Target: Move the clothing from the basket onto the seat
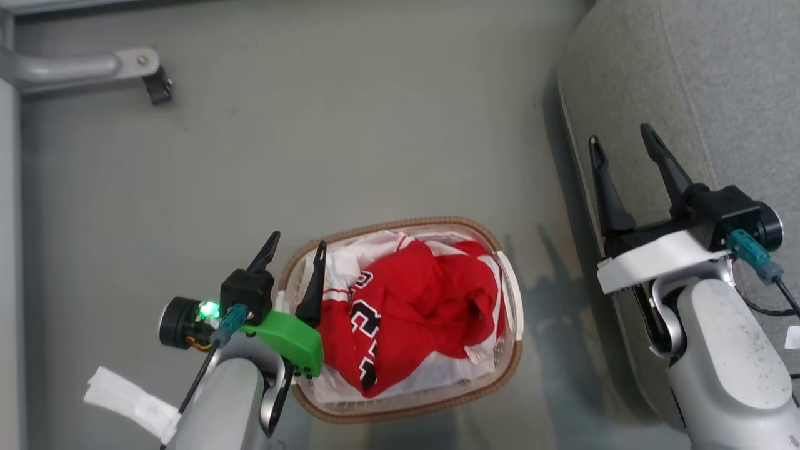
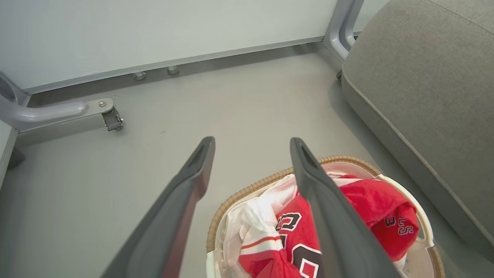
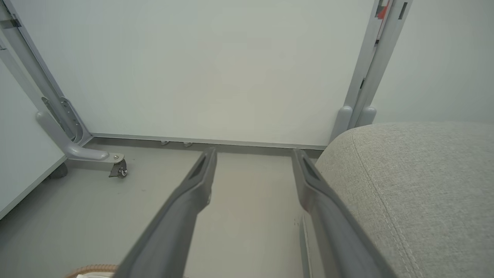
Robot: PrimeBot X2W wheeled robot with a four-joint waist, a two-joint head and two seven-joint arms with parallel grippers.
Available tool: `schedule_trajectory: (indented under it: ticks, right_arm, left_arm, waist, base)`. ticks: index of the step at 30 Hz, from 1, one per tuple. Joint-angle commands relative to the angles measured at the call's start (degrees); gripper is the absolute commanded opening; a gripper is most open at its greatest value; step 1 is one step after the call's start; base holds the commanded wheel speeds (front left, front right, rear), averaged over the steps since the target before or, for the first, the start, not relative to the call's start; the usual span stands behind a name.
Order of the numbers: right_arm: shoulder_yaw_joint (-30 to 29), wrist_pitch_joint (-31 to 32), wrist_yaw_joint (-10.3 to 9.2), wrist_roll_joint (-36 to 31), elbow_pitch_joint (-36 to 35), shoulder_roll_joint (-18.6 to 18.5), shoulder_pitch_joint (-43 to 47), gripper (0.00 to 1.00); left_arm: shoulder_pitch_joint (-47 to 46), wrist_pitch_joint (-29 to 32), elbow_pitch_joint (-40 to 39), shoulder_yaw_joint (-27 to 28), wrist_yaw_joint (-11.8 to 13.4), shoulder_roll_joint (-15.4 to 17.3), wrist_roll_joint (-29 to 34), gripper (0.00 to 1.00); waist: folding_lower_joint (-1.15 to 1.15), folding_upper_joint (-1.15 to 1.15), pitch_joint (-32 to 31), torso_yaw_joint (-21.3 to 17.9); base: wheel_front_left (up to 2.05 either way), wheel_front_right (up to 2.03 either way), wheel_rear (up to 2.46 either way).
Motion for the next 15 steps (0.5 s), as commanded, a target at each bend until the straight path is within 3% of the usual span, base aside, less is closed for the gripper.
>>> schedule_trajectory:
  ticks: [1,15]
  right_arm:
    - [0.00,-0.28,-0.04,0.22,-0.39,0.17,-0.98,1.00]
    - [0.49,-0.28,-0.04,0.93,-0.78,2.77,-3.46,1.00]
  left_arm:
    - [-2.08,-0.05,1.24,-0.54,-0.17,0.32,-0.55,1.00]
    - [-10.00,-0.05,16.46,-8.51,-0.14,0.31,-1.98,1.00]
  waist:
    - [0.00,0.42,7.81,-3.71]
    - [0.00,0.42,16.08,-7.80]
  base:
    - [0.00,0.00,0.00]
    - [0.00,0.00,0.00]
